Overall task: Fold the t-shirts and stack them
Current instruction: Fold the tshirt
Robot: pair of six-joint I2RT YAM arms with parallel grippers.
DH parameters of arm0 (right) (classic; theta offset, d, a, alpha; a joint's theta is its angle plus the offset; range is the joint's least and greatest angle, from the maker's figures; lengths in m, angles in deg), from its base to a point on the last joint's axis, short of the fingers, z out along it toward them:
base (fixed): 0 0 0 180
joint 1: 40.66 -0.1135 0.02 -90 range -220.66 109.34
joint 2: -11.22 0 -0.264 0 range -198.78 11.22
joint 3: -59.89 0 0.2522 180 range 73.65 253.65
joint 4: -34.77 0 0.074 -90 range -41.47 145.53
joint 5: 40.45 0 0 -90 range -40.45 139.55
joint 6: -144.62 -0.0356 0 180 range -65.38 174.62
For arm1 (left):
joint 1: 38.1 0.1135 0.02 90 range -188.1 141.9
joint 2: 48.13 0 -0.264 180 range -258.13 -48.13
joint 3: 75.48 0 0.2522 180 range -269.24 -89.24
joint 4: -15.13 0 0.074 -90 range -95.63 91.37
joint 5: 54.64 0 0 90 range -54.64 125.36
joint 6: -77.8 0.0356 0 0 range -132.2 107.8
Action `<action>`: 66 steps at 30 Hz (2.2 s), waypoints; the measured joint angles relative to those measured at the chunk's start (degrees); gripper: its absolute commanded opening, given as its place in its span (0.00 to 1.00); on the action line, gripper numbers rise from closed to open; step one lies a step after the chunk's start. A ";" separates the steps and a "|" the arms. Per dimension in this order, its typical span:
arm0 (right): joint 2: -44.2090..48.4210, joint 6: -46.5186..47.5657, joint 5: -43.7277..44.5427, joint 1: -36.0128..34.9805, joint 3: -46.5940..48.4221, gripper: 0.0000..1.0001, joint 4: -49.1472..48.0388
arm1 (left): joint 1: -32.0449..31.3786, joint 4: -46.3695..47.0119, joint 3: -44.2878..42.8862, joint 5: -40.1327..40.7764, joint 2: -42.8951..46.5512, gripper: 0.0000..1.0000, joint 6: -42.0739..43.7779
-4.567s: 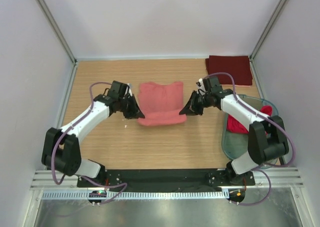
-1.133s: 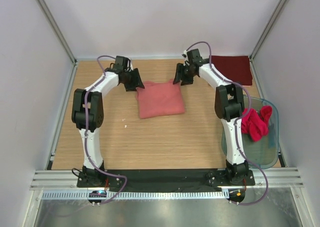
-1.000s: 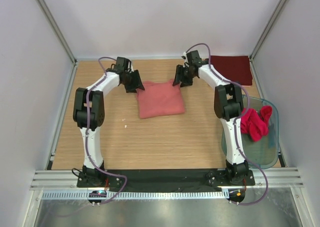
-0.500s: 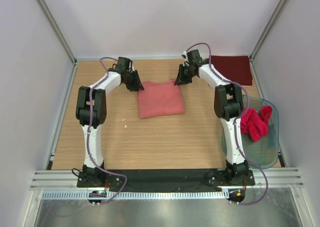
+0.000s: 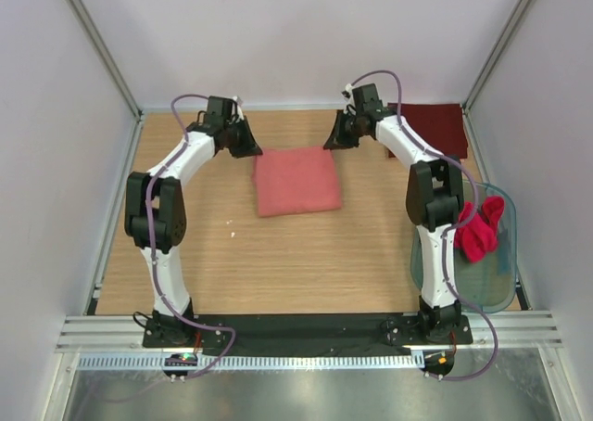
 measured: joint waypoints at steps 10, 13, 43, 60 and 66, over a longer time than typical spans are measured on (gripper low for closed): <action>0.87 -0.81 -0.22 0.00 4.52 0.01 -1.66 | 0.00 1.22 -4.42 0.09 -1.01 0.00 -0.83; -2.21 -0.92 -0.46 0.04 7.15 0.01 -2.82 | 0.02 1.60 -8.24 0.22 -4.85 0.00 -0.31; -1.97 -5.95 -1.27 0.46 7.76 0.01 -7.87 | 1.36 6.25 -8.50 -0.02 -3.17 0.01 0.57; -26.84 -9.86 -0.94 0.92 26.40 0.27 -25.90 | 5.07 16.22 -23.85 4.46 -25.55 0.08 -0.94; -32.33 -11.72 -0.26 1.40 31.19 0.50 -27.87 | 7.50 15.96 -28.57 5.81 -31.10 0.43 -3.69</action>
